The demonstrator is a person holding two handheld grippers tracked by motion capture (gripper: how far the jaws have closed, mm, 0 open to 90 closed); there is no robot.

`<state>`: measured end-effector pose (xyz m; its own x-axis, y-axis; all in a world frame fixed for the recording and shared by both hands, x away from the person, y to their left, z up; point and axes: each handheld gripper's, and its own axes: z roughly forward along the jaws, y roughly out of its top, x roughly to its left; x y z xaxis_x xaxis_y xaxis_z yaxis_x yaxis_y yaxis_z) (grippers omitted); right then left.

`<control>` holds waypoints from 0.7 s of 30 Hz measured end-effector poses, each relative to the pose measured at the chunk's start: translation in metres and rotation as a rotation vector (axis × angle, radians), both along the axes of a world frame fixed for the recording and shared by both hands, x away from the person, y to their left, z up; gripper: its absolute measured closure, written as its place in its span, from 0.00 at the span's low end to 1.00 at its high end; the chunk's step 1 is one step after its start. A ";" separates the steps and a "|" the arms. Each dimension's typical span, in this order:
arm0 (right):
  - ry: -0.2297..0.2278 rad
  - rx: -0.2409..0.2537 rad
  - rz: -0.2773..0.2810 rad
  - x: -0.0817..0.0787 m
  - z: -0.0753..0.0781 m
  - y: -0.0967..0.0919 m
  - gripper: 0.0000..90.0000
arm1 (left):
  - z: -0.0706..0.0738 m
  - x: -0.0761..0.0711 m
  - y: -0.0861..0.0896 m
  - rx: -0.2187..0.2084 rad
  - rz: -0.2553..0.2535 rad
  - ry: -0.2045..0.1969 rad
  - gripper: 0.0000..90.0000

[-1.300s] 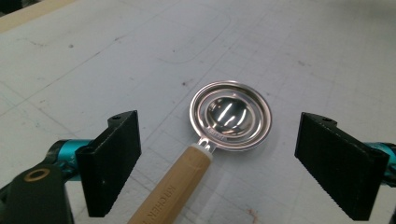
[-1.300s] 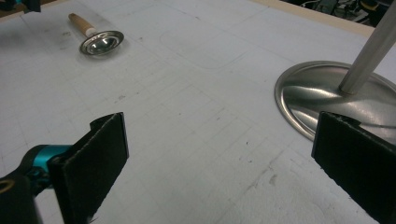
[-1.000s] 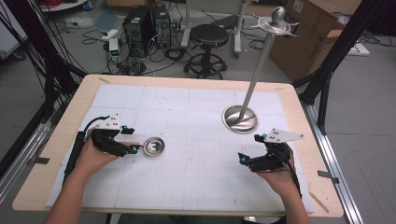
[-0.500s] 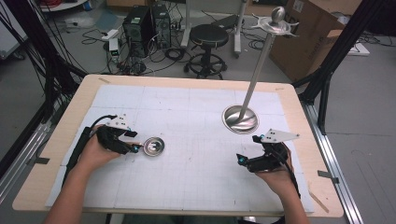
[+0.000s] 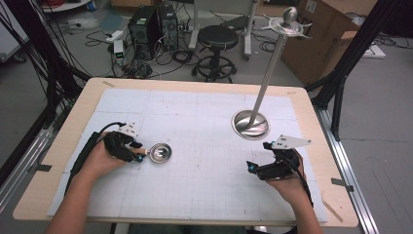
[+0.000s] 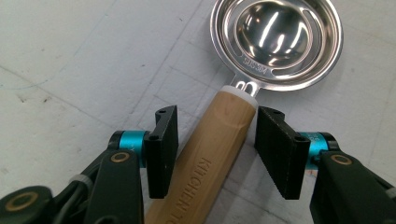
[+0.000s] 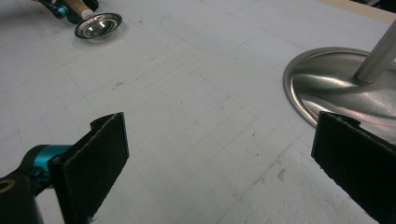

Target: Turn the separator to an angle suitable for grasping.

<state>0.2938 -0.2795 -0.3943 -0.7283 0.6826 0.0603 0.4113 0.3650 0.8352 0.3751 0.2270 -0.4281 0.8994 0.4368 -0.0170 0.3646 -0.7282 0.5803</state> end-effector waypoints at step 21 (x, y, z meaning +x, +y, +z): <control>-0.007 -0.020 -0.002 -0.002 0.000 0.000 0.03 | 0.004 -0.008 -0.008 0.018 -0.005 0.039 0.66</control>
